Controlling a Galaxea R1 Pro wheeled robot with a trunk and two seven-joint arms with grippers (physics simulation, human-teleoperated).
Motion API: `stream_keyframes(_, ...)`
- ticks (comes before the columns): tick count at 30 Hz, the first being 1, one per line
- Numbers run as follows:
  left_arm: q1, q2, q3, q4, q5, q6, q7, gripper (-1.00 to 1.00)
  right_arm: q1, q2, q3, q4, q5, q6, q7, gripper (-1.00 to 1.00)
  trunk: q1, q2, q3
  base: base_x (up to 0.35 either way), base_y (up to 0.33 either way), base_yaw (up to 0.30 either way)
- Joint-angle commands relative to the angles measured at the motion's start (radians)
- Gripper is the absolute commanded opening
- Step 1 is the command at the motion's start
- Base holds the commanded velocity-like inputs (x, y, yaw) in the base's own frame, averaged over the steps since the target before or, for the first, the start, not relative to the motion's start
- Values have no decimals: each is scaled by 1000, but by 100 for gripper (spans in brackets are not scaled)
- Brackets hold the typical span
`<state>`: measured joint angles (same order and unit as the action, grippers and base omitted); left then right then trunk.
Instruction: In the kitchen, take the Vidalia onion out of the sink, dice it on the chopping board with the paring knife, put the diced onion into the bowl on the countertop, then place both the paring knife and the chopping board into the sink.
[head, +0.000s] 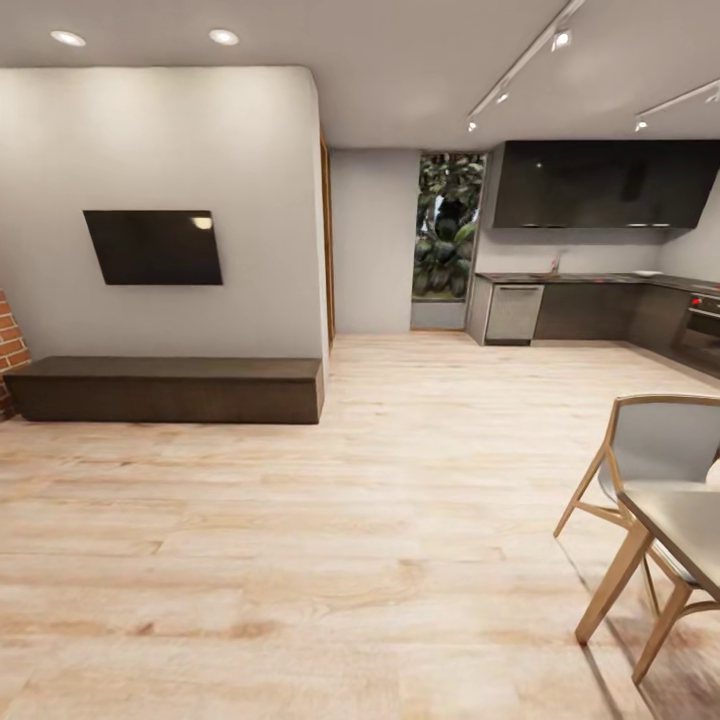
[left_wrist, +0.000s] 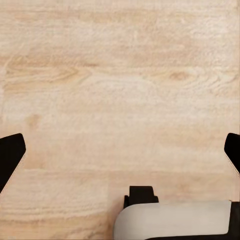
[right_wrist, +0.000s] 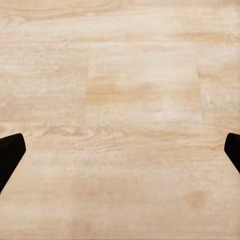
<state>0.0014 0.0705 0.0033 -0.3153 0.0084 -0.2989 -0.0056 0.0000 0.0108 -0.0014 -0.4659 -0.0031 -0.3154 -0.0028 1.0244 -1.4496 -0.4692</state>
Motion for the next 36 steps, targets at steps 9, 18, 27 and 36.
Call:
stream_keyframes(9, 0, 0, 0, -1, 1, -2, -1, 100, 0, 1, 0, 0, 0, -2, 0, 100, 1, 0, -1, 317, 0, -53)
stream_keyframes(18, 0, 0, 0, -1, 1, -2, -1, 100, 0, 1, 0, 0, 0, -2, -1, 100, 1, 0, -1, 317, 0, -103)
stream_keyframes(27, 0, 0, 0, -1, 1, -2, -1, 100, 0, 1, 0, 0, 0, -2, -1, 100, 1, 0, -1, 317, 0, -112)
stream_keyframes(36, 0, 0, 0, -1, 1, -2, -1, 100, 0, 1, 0, 0, 0, -2, -1, 100, 1, 0, -1, 317, 0, -111)
